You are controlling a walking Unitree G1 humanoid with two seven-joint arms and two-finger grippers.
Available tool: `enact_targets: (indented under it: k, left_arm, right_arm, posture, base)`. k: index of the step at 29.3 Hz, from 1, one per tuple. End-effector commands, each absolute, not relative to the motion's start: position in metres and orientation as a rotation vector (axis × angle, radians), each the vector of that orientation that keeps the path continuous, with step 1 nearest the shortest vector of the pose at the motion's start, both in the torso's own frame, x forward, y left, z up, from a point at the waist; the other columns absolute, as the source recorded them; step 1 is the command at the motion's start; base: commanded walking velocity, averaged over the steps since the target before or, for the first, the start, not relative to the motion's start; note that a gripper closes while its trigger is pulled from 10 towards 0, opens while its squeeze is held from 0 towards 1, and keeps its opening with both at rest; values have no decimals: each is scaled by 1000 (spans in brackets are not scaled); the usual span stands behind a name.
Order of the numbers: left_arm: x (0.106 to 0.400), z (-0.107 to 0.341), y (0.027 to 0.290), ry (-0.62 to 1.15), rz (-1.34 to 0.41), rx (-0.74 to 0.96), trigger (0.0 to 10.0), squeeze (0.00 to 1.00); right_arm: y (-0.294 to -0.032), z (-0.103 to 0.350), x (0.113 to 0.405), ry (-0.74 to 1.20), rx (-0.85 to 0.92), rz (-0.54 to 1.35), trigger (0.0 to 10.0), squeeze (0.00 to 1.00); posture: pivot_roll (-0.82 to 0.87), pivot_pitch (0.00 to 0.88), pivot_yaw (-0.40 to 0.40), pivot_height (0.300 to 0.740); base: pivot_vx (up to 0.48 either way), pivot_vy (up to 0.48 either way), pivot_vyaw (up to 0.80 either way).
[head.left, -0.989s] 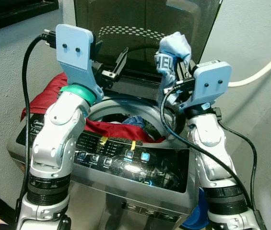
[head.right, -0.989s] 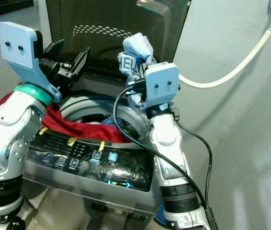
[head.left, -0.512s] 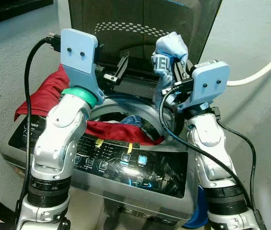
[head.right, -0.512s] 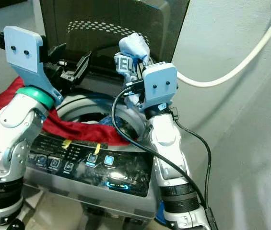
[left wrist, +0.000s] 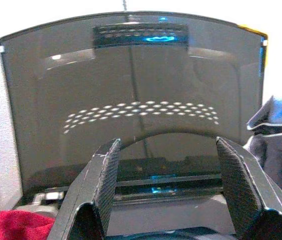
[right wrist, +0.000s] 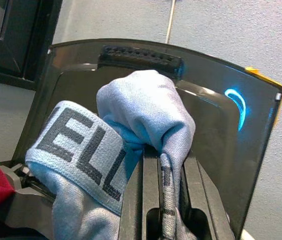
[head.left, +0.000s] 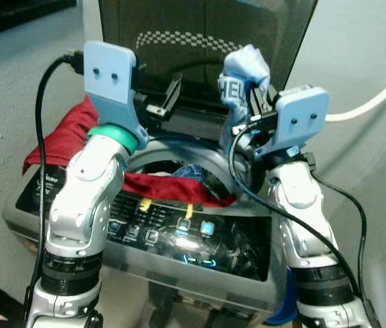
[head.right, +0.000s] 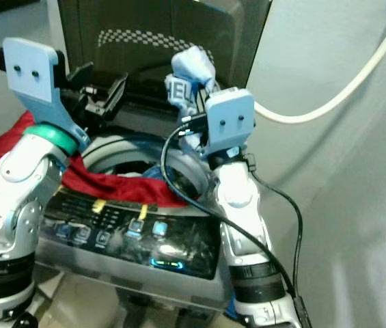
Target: Clothes washing
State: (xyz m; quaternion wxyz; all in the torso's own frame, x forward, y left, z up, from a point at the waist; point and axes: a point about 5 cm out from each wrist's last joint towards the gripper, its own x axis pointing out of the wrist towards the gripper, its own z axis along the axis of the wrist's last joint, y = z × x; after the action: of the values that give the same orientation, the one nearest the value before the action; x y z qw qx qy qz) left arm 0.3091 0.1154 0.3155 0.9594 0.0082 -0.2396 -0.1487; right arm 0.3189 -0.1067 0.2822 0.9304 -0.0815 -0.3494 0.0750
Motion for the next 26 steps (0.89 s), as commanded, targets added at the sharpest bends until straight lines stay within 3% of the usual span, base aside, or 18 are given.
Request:
enact_targets:
  k: [1,6,14,26]
  left_arm:
    - [311,312,118,-464,-292,7,10000,0]
    - [311,312,119,-464,-291,6,10000,0]
    - [312,312,119,-459,-287,4,10000,0]
    - [316,308,119,-432,-286,16,10000,0]
  right_arm:
    - [-105,282,319,-708,-158,165,10000,0]
    - [-105,281,320,-706,-160,164,10000,0]
    - [-108,275,325,-650,-184,132,10000,0]
    - [-118,270,331,-597,-214,55,10000,0]
  posture:
    - [112,2,-9,740]
    - [111,3,-9,740]
    - [109,2,-6,740]
    - [101,0,1,740]
  base:
    - [0,480,0]
    - [0,480,0]
    - [0,448,-752]
    - [0,0,0]
